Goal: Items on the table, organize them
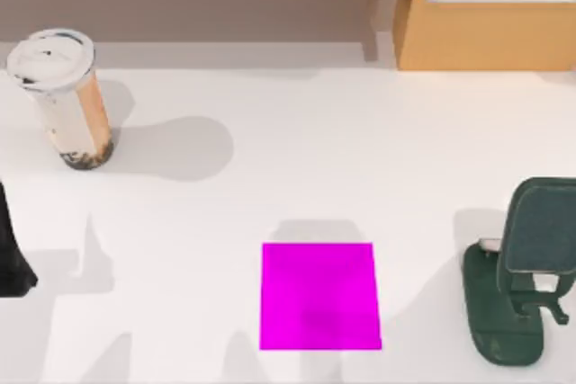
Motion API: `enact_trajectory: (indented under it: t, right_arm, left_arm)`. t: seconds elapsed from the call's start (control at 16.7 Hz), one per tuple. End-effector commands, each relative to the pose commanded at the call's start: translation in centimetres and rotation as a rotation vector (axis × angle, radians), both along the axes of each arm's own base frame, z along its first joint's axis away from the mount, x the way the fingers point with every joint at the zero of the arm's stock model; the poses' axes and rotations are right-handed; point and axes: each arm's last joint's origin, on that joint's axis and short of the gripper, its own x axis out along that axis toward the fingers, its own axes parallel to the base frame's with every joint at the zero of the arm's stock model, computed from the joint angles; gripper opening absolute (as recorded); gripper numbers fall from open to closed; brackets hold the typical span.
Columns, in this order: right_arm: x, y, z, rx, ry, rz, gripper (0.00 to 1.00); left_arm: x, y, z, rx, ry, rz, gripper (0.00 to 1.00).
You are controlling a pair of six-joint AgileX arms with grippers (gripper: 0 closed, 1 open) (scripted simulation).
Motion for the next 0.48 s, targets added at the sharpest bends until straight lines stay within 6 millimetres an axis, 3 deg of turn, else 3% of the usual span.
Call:
enact_trajectory:
  t: [0.36,0.48]
  right_arm:
    - [0.0,0.1,-0.1,0.001,0.001,0.005,1.0]
    - [0.1,0.0,-1.1,0.002,0.009,0.002,1.0]
  left_arm:
    - [0.0,0.0,0.0,0.0,0.0,0.0,1.0]
    - [0.0,0.0,0.0,0.0,0.0,0.0,1.0]
